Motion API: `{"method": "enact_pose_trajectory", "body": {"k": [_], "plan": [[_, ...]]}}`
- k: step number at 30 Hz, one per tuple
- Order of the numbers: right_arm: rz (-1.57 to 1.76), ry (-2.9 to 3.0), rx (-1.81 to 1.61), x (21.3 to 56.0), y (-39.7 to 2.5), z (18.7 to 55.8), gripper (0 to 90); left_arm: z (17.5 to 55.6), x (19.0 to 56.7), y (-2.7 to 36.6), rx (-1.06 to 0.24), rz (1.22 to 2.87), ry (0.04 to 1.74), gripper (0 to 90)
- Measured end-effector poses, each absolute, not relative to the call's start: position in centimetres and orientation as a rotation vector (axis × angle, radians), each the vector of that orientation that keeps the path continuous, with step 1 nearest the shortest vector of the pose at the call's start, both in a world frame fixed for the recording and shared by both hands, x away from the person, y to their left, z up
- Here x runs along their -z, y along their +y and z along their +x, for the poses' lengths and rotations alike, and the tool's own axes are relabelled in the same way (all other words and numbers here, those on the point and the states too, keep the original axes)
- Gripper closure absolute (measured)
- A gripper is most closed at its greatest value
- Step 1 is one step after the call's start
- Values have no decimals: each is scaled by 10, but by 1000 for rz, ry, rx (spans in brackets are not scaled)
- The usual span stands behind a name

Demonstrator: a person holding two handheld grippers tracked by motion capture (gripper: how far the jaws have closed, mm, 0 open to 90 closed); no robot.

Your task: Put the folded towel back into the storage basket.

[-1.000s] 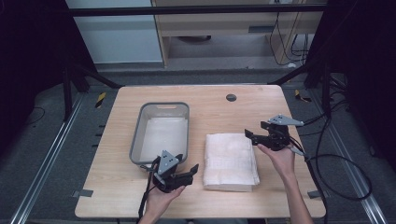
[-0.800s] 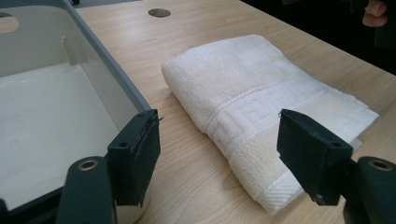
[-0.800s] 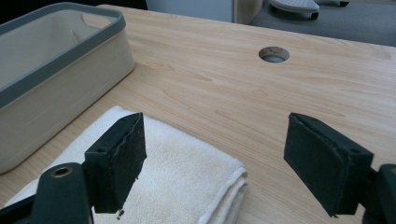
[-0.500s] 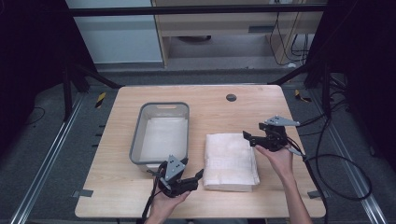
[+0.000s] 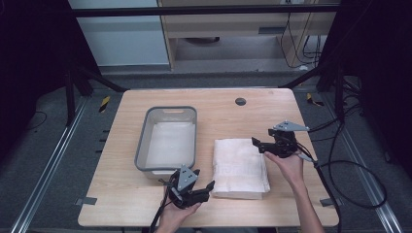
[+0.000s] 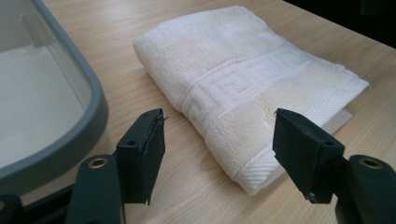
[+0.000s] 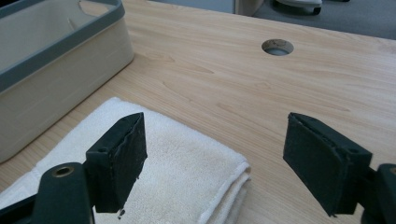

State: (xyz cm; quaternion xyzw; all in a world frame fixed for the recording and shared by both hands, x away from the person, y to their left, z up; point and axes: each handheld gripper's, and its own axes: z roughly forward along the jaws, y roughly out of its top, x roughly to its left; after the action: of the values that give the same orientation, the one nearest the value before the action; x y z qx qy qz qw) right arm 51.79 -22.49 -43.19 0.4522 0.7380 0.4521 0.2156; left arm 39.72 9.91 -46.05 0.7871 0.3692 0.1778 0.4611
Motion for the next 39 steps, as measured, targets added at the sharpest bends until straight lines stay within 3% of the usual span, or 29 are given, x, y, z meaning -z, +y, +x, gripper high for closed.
{"method": "enact_pose_trajectory", "body": {"k": [39], "plan": [[1334,2166,-1097,482,-212,531,251,423,494,70,-292,1988,984,240]]}}
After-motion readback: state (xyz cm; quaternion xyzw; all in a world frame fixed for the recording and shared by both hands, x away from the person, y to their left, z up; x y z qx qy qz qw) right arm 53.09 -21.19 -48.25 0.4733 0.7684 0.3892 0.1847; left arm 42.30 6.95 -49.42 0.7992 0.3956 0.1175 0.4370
